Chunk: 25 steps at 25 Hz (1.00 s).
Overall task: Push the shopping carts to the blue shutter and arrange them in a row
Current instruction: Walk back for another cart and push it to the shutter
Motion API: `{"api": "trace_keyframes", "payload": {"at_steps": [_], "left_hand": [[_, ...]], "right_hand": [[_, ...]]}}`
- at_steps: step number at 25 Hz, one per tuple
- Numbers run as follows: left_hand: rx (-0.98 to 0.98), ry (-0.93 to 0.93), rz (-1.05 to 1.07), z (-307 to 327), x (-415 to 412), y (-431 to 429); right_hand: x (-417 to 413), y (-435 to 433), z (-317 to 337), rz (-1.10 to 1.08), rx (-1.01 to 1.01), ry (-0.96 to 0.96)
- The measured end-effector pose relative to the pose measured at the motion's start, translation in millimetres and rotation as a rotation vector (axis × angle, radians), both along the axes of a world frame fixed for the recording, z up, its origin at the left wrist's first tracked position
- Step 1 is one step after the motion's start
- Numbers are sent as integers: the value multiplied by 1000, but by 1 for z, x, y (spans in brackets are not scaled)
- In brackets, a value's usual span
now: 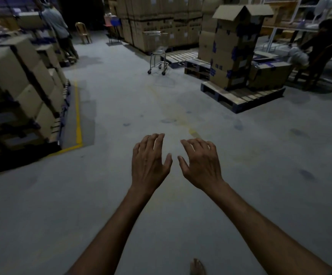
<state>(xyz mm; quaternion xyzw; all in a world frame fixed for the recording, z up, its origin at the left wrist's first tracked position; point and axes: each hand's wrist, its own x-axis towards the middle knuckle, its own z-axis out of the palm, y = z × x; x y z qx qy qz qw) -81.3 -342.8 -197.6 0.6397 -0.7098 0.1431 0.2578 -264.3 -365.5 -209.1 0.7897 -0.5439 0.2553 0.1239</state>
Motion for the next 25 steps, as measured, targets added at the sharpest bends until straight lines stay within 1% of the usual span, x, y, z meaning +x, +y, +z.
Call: {"api": "trace_keyframes", "payload": {"at_steps": [3, 8, 12, 17, 20, 25], "left_hand": [[-21, -10, 56, 8, 2, -79], [-45, 9, 134, 17, 14, -185], [-42, 16, 156, 12, 38, -268], [-87, 9, 148, -5, 95, -390], [-61, 56, 118, -6, 138, -469], [20, 123, 73, 17, 203, -597]], "right_hand": [[0, -88, 12, 35, -24, -11], [12, -213, 31, 88, -45, -8], [39, -304, 23, 134, -79, -46], [95, -426, 3, 155, -124, -65], [138, -503, 6, 100, -85, -62], [202, -621, 27, 24, -2, -195]]}}
